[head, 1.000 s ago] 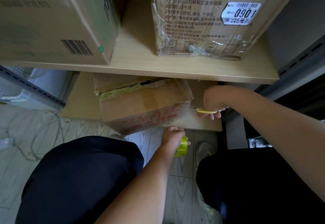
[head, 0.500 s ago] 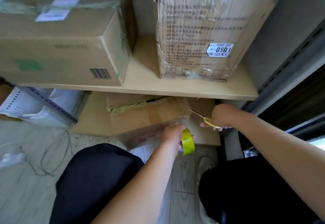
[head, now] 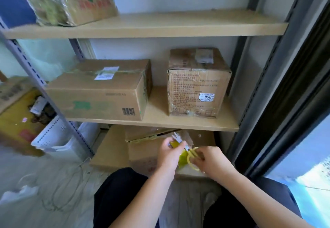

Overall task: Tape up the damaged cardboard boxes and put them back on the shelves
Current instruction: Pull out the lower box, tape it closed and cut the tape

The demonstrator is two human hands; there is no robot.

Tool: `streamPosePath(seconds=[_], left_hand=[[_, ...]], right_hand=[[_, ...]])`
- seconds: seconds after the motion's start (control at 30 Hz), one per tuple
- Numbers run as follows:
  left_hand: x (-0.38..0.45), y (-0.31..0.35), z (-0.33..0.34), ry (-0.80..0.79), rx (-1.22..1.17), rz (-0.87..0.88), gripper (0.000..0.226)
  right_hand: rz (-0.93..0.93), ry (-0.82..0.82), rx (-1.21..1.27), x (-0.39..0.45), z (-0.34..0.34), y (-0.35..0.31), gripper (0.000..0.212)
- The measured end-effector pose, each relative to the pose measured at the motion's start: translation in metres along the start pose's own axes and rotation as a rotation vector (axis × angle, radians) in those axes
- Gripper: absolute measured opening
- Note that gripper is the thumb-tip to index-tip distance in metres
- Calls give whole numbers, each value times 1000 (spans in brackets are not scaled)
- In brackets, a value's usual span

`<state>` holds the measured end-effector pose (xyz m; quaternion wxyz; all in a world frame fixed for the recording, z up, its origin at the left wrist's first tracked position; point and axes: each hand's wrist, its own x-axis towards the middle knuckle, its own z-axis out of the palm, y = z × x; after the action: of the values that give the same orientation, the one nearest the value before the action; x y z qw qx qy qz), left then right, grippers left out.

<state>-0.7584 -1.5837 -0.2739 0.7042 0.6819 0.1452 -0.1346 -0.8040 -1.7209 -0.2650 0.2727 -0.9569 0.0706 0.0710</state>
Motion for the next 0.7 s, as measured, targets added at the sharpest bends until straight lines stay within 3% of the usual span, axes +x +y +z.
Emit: streamPosePath(seconds=[0.17, 0.3, 0.37, 0.43, 0.53, 0.7], left_hand=[[-14, 47, -18, -67, -318, -8, 26], [-20, 93, -32, -174, -643, -42, 9], [-25, 117, -36, -195, -669, -47, 3], [-32, 143, -34, -221, -604, -23, 6], [-38, 178, -27, -235, -522, 43, 9], [-43, 210, -19, -306, -479, 50, 11]], right_hand=[[-111, 286, -185, -21, -36, -40, 30], [-342, 781, -140, -31, -115, -81, 8], [-400, 900, -65, -20, -167, -103, 7], [-318, 892, -71, 5, -218, -124, 16], [-163, 867, -108, 46, -280, -141, 15], [16, 689, -167, 93, -317, -144, 14]])
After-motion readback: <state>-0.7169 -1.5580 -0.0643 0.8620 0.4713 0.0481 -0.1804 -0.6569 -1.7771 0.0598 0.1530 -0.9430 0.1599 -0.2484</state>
